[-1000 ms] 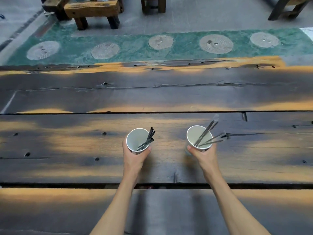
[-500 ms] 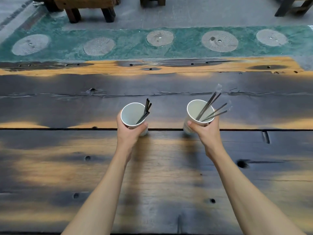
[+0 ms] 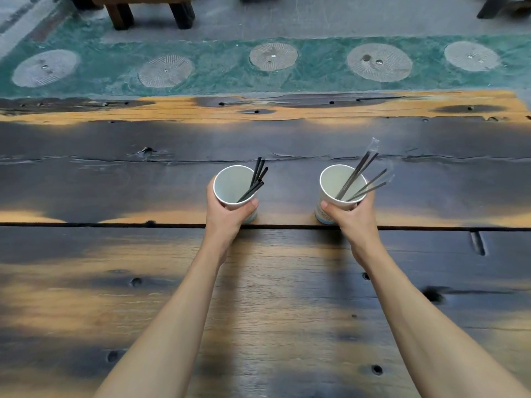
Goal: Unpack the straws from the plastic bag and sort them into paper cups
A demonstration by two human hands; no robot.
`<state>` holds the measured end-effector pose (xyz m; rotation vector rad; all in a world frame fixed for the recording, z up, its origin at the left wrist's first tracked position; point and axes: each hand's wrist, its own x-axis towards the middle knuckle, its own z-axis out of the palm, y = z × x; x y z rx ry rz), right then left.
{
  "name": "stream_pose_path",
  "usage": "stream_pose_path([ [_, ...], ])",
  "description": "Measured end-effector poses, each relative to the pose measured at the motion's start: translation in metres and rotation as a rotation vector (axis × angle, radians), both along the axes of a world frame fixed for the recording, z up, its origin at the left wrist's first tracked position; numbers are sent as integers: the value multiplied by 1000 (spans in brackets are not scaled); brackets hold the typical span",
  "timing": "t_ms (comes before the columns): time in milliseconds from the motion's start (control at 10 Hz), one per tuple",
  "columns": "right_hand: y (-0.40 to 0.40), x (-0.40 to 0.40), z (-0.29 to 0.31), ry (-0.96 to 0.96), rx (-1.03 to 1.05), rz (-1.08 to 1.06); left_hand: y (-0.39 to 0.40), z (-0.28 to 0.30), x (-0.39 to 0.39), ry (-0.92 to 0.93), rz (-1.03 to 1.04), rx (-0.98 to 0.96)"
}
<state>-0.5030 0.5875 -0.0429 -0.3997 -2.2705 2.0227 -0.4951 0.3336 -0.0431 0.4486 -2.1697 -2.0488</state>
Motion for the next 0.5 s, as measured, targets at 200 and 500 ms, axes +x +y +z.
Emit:
stream_pose_path([
  [200,7,4,-3,-43,-36,63,-1,-2,2,-55,-40,5],
  [500,14,73,40,-142,15,13,0,45,61,-148,70,-175],
])
